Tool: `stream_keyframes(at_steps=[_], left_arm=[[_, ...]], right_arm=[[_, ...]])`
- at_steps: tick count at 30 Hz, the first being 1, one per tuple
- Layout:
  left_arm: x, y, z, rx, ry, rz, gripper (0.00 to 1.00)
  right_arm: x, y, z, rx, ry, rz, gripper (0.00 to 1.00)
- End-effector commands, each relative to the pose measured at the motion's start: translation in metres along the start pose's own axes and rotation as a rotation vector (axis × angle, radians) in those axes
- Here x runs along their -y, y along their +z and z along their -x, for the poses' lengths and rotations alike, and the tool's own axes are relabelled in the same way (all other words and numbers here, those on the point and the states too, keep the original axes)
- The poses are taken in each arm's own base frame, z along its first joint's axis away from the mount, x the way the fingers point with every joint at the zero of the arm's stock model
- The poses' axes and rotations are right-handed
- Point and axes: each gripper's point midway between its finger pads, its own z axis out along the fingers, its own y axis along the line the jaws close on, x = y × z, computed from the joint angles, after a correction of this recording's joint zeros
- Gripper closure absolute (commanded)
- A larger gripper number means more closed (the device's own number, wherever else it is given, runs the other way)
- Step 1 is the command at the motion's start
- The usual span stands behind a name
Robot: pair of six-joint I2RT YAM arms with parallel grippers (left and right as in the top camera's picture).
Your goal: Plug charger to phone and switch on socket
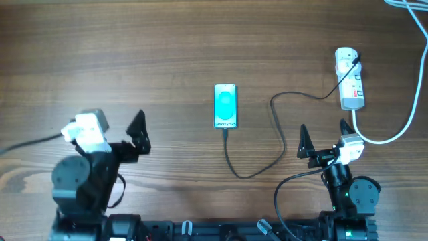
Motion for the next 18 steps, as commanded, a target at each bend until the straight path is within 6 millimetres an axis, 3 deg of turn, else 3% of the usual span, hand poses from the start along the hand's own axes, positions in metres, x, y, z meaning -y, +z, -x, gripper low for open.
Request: stream_keyframes(at_steps=[1,11,18], left_arm=[[0.004,0.003,-0.022,0.040,0.074,-0.075,0.00],[-0.005,0.008,-0.035,0.204,0.087,-0.084,0.00],[-0.006,0.008,-0.029,0.311,0.098,-0.096,0.00]], right_arm=[[0.003,-0.001,0.002,0.014,-0.013,-0.017,0.00],[0.003,-0.001,0.002,0.014,-0.013,-0.017,0.00],[0.003,-0.001,0.002,0.014,-0.013,-0.017,0.00]])
